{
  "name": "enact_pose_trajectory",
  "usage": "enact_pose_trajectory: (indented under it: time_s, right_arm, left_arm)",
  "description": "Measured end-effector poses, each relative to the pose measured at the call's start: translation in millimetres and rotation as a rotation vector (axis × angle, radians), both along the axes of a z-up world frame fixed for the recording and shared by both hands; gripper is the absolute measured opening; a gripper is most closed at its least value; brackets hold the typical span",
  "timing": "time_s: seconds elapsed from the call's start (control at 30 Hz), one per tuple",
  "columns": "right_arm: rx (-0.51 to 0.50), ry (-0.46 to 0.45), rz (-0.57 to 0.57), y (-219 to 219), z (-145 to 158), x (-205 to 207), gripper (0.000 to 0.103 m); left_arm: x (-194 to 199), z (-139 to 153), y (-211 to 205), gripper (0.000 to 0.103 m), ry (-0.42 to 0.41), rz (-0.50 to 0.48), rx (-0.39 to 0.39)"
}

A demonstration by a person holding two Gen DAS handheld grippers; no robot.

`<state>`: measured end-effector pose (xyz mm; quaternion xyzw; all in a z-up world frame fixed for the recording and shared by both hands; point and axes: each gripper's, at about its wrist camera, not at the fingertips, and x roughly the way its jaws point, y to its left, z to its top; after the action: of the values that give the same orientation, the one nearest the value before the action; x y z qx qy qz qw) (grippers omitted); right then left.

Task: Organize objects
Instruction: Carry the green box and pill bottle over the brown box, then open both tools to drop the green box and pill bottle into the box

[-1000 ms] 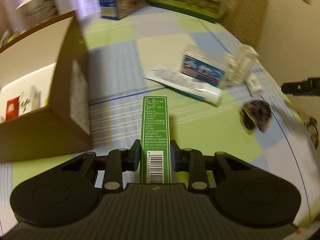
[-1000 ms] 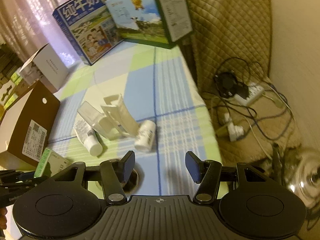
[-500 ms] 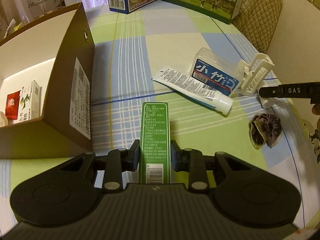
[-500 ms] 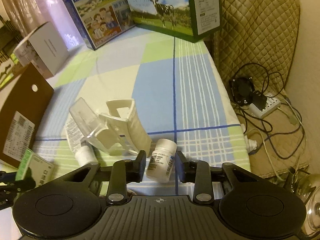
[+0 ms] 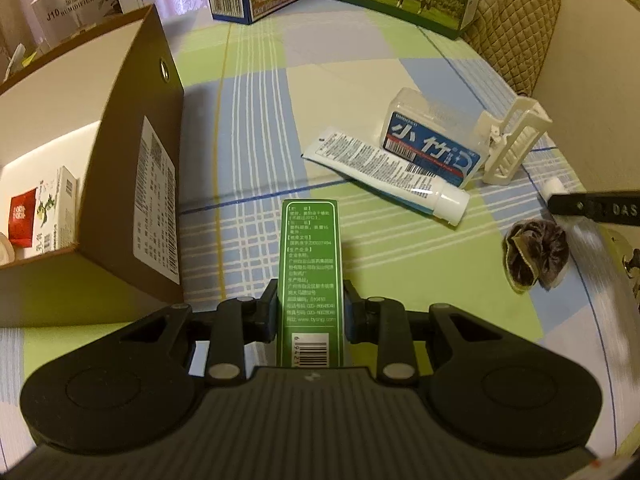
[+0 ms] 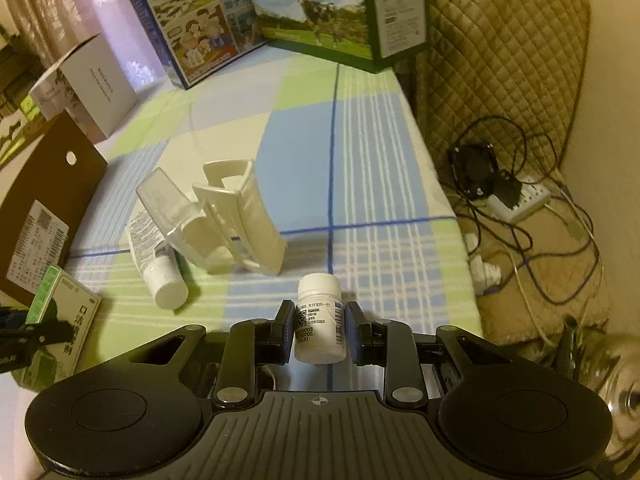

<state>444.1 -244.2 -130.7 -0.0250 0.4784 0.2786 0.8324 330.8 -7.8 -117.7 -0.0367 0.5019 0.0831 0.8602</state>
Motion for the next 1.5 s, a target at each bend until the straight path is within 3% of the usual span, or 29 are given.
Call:
enact_pose_trajectory:
  time_s: [0.27, 0.53, 0.8, 1.03, 1.27, 1.5]
  right_arm:
    - [0.074, -0.016, -0.026, -15, 34, -26, 0.024]
    - [0.193, -0.042, 0.035, 16, 77, -58, 0.024]
    - [0.317, -0.025, 0.183, 99, 106, -91, 0.024]
    - [0.36, -0.024, 0.294, 192, 112, -108, 0.024]
    - [0.336, -0.026, 0.326, 269, 104, -109, 0.024]
    - [0.243, -0.04, 0.322, 324, 84, -93, 0.024]
  left_arm:
    - [-20, 37, 7, 0.025, -0.083, -0.019, -0.043]
    - [-54, 80, 32, 0.025, -0.17, 0.001, -0.091]
    - [-89, 117, 90, 0.025, -0.233, 0.078, -0.072]
    - [-106, 136, 165, 0.025, -0.262, 0.156, -0.007]
    - [-99, 135, 246, 0.025, -0.254, 0.215, 0.076]
    - [-66, 112, 314, 0.025, -0.196, 0.223, 0.118]
